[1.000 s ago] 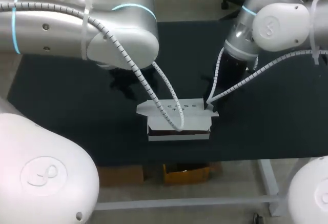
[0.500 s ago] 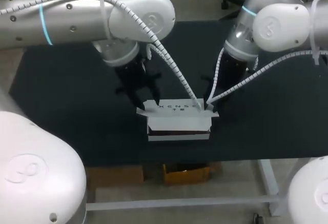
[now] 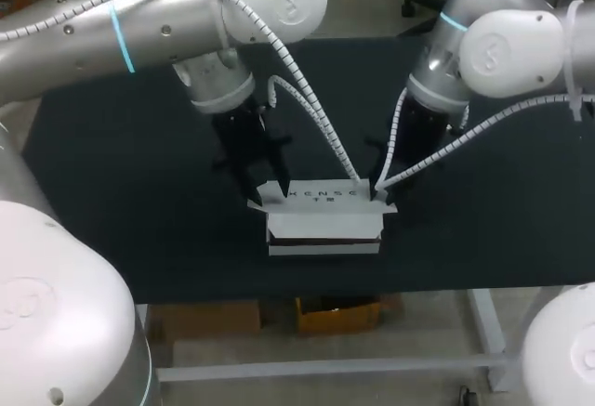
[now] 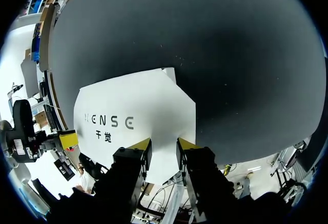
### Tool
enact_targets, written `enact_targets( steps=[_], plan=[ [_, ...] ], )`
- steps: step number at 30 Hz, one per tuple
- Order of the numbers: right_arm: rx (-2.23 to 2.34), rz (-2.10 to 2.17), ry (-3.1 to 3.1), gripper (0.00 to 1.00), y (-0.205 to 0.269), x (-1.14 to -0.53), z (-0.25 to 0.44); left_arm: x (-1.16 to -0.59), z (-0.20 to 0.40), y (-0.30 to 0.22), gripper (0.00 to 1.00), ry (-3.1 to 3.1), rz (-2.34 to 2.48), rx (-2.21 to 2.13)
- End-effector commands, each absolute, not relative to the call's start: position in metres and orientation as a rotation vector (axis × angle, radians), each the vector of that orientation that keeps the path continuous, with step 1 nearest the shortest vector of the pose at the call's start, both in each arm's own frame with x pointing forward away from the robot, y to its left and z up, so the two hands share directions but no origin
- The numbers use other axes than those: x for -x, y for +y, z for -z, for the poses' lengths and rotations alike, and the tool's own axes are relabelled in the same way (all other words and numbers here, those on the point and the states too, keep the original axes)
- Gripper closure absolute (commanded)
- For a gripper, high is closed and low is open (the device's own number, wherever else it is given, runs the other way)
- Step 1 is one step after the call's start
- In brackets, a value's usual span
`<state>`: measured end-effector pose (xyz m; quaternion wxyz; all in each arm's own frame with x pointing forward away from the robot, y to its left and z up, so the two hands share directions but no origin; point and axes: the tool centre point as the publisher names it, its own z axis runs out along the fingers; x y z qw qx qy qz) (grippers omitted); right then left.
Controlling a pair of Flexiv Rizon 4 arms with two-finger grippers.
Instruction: Assemble the packaging by folding the flat box into shape, placing the metal phone stand inside, and closing the box properly
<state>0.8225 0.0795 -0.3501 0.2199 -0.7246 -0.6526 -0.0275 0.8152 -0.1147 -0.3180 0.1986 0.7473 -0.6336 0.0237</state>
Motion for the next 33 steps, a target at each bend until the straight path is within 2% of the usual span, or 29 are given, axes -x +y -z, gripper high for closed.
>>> enact_targets(
  steps=[1,16,33],
  plan=[
    [2.006,0.081,-1.804,0.71,0.079,-0.820,0.352,-0.819,0.323,-0.115,0.51,-1.698,0.131,-1.927],
    [2.019,0.116,-1.790,0.70,0.077,-0.819,0.356,-0.812,0.331,-0.116,0.44,-1.757,0.055,-1.934],
    [2.017,0.147,-1.782,0.71,0.077,-0.820,0.360,-0.804,0.338,-0.112,0.42,-1.828,-0.102,-1.980]
  ],
)
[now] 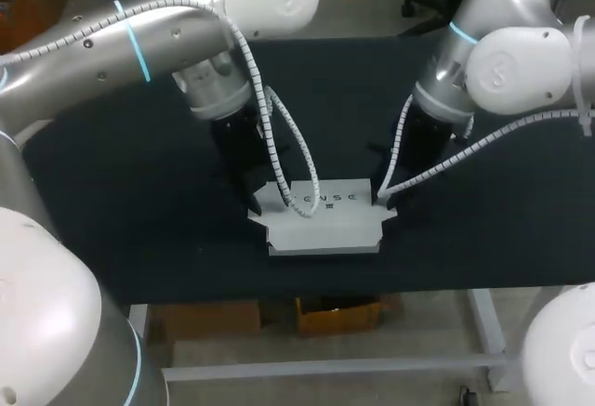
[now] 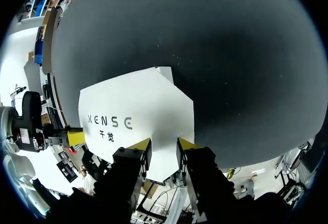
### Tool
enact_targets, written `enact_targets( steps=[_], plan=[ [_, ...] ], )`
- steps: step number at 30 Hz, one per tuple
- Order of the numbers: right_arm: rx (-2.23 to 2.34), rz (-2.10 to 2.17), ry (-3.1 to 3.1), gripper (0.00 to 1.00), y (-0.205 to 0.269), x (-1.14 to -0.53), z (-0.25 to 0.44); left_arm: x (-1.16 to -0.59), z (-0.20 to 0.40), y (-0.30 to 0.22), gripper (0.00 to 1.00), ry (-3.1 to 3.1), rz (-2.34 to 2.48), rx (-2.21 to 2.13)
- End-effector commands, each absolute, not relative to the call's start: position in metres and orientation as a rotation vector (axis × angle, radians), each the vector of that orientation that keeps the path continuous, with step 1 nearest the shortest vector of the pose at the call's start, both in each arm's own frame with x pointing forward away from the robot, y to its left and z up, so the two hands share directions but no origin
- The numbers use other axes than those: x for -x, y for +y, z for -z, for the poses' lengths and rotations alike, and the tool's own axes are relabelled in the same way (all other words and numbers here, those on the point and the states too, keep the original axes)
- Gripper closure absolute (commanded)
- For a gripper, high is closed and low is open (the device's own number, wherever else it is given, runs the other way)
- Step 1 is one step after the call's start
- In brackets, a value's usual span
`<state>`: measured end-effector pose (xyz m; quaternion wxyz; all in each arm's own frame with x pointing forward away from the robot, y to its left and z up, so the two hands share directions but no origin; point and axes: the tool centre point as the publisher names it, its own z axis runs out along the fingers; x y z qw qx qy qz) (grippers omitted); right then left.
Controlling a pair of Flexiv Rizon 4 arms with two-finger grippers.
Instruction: Assemble the packaging by folding the flat box into shape, placing the metal phone stand inside, and closing the box properly
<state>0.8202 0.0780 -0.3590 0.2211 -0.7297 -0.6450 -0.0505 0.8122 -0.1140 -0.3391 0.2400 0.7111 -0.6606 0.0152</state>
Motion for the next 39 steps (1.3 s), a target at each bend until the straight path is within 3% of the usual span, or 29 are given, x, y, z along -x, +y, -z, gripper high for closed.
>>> enact_targets(
  steps=[1,4,16,26,39],
  plan=[
    [2.017,0.148,-1.781,0.71,0.077,-0.820,0.360,-0.804,0.339,-0.112,0.40,-1.827,-0.107,-1.989],
    [2.018,0.156,-1.780,0.71,0.077,-0.820,0.360,-0.804,0.341,-0.111,0.36,-1.828,-0.124,-2.002],
    [2.018,0.172,-1.781,0.71,0.078,-0.819,0.361,-0.807,0.343,-0.112,0.46,-1.840,-0.146,-2.003],
    [2.027,0.194,-1.778,0.71,0.077,-0.819,0.363,-0.809,0.350,-0.118,0.44,-1.858,-0.166,-2.015],
    [2.036,0.223,-1.777,0.71,0.077,-0.818,0.366,-0.810,0.356,-0.119,0.50,-1.847,-0.158,-2.040]
  ],
)
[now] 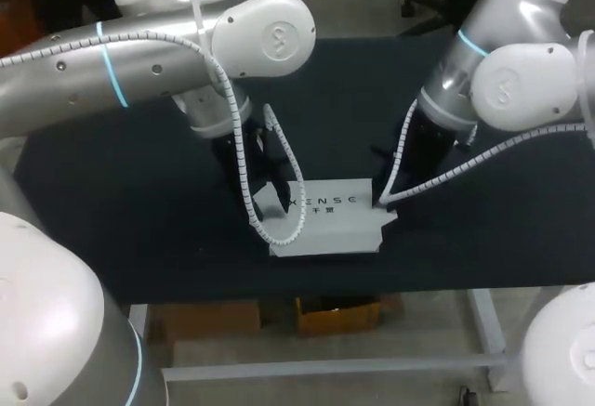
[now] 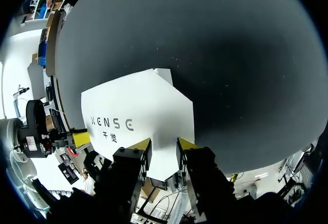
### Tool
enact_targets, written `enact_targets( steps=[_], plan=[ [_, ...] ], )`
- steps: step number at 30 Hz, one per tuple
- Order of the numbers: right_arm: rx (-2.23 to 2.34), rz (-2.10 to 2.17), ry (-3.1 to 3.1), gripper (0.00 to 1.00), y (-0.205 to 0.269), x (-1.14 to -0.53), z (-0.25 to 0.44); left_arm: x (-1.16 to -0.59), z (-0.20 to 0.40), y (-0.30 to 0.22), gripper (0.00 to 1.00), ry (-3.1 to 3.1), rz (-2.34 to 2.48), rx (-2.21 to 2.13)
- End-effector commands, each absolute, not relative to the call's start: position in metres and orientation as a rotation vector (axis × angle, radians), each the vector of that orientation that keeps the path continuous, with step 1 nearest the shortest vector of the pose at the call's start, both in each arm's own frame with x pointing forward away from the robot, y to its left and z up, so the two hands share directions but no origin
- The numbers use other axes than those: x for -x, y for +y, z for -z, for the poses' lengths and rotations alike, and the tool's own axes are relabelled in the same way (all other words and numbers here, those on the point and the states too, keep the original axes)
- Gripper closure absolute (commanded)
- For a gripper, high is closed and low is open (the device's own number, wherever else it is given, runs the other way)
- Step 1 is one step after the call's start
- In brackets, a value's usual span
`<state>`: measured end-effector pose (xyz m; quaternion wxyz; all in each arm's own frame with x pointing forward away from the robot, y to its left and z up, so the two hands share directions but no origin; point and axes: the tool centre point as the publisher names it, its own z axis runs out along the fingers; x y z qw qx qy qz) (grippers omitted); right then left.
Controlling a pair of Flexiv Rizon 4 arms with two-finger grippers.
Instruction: Assemble the packaging by folding the flat box into shape, placing the metal phone stand inside, and closing the box properly
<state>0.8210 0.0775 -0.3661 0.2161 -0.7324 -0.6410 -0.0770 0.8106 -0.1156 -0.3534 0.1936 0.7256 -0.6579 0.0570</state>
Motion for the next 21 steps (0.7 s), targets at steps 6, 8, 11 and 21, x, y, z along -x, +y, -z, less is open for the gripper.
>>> enact_targets(
  steps=[6,8,11,21],
  plan=[
    [2.043,0.234,-1.773,0.70,0.0765,-0.8177,0.3665,-0.8101,0.3552,-0.1188,0.52,-1.847,-0.160,-2.046],
    [2.046,0.237,-1.770,0.70,0.0765,-0.8175,0.3665,-0.8104,0.3558,-0.1186,0.52,-1.844,-0.160,-2.046],
    [2.048,0.239,-1.769,0.68,0.0765,-0.8173,0.3652,-0.8108,0.3563,-0.1180,0.52,-1.839,-0.159,-2.046],
    [2.048,0.239,-1.769,0.56,0.0765,-0.8173,0.3652,-0.8111,0.3562,-0.1178,0.51,-1.839,-0.158,-2.046]
  ],
)
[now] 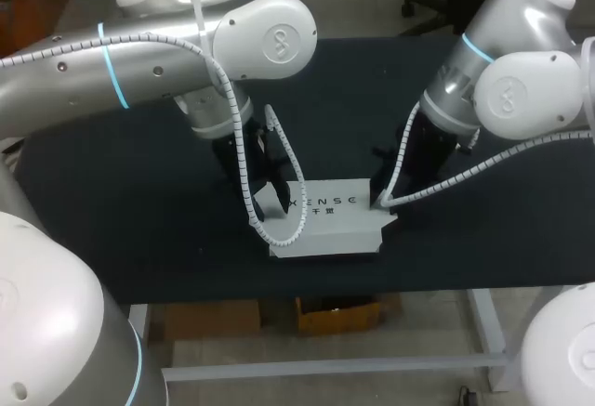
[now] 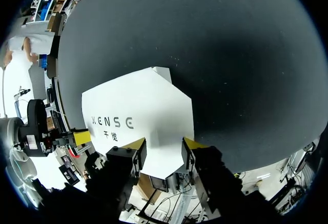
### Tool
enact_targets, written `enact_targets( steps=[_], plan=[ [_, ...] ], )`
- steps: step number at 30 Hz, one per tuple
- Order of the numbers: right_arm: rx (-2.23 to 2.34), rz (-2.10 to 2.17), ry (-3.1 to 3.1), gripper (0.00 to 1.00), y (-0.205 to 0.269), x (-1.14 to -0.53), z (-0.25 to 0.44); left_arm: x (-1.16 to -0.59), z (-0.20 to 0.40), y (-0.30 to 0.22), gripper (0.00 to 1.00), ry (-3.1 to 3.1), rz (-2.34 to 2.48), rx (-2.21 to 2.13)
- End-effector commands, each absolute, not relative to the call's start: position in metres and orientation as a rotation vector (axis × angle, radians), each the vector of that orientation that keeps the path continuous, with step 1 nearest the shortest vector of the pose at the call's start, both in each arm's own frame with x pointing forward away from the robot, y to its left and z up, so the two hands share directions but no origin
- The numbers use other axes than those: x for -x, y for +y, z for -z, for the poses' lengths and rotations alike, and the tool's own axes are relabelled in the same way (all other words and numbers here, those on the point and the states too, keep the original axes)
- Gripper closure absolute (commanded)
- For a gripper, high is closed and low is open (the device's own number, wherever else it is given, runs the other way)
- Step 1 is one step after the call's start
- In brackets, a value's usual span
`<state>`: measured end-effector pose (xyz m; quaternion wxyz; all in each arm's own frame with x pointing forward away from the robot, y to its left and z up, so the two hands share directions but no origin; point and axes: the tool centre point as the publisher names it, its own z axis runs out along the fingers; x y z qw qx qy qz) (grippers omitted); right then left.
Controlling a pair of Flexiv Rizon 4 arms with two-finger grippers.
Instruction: Assemble the packaging by folding the flat box into shape, placing the metal phone stand inside, and closing the box properly
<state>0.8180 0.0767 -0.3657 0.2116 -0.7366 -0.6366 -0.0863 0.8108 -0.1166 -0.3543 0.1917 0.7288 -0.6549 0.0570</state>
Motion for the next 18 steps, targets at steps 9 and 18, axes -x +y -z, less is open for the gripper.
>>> enact_targets(
  steps=[9,18],
  plan=[
    [2.048,0.239,-1.769,0.53,0.0765,-0.8173,0.3652,-0.8111,0.3562,-0.1178,0.50,-1.839,-0.158,-2.046],
    [2.048,0.239,-1.769,0.55,0.0765,-0.8173,0.3652,-0.8111,0.3562,-0.1178,0.51,-1.839,-0.158,-2.046]
  ],
)
